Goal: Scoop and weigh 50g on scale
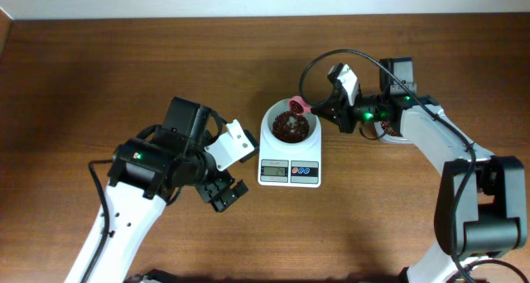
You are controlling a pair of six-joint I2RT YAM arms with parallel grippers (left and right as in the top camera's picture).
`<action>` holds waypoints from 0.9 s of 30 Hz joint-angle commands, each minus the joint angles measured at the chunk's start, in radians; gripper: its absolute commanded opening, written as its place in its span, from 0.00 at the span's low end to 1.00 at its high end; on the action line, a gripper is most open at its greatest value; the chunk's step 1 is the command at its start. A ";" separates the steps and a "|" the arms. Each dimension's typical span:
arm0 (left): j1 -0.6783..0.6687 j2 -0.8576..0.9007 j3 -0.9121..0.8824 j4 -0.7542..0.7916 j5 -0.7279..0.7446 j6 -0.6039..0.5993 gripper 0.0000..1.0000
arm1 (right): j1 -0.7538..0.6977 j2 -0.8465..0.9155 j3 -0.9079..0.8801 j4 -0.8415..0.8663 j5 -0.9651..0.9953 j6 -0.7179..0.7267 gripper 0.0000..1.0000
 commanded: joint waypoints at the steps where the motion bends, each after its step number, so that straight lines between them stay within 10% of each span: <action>1: 0.003 -0.006 -0.003 0.002 0.011 0.016 0.99 | 0.005 0.008 0.003 0.003 -0.140 -0.030 0.04; 4: 0.003 -0.006 -0.003 0.002 0.011 0.016 0.99 | 0.005 0.008 0.003 -0.005 0.083 -0.073 0.04; 13: 0.003 -0.007 -0.003 0.002 0.011 0.016 0.99 | 0.002 -0.044 0.003 -0.034 -0.169 -0.048 0.04; 16: 0.003 -0.006 -0.003 0.002 0.011 0.016 0.99 | 0.038 -0.049 0.003 -0.065 0.200 -0.048 0.04; 27: 0.003 -0.007 -0.003 0.002 0.011 0.016 0.99 | 0.085 -0.191 0.025 -0.133 0.244 -0.047 0.04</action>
